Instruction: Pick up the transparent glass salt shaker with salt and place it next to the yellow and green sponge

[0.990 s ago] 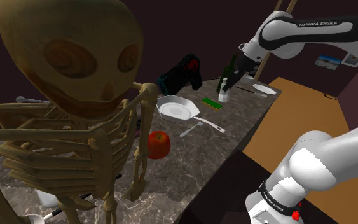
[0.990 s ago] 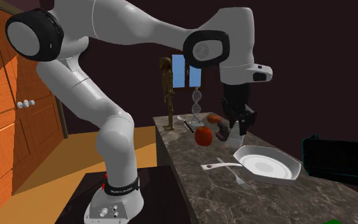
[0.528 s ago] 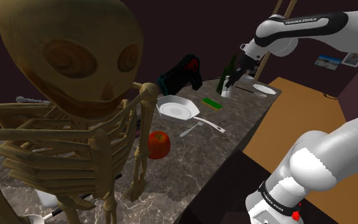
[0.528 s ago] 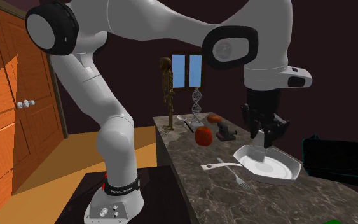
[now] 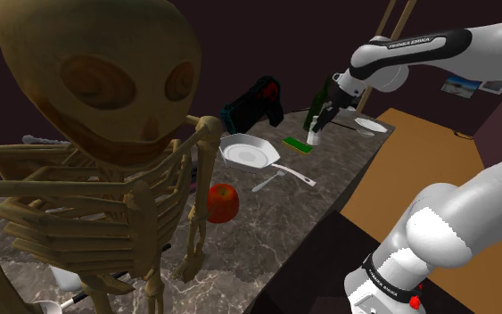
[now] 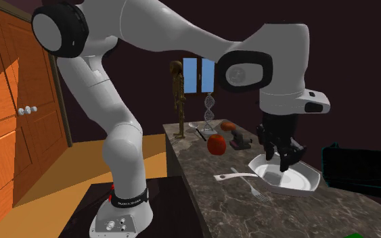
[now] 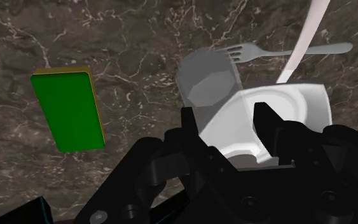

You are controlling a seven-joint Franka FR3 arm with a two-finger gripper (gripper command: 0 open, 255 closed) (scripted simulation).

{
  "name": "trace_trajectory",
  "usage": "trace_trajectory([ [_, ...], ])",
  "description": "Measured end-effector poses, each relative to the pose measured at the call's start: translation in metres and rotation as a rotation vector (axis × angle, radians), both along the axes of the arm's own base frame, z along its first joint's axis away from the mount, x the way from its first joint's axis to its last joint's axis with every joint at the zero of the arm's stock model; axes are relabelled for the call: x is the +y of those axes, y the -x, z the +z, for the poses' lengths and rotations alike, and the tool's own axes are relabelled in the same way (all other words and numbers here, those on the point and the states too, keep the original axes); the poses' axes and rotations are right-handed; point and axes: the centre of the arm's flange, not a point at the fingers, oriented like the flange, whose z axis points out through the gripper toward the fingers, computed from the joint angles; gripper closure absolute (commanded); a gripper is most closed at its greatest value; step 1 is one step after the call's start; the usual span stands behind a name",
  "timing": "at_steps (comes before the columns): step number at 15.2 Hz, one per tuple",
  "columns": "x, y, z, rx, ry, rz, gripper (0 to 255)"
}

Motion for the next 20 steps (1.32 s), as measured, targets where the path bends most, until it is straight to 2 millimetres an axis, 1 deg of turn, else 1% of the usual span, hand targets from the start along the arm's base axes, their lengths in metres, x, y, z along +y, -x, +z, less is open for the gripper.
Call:
trace_trajectory([
  [10, -0.003, 0.000, -0.054, 0.000, 0.000, 0.000, 255],
  [20, -0.001, 0.000, -0.106, 0.000, 0.000, 0.000, 255],
])
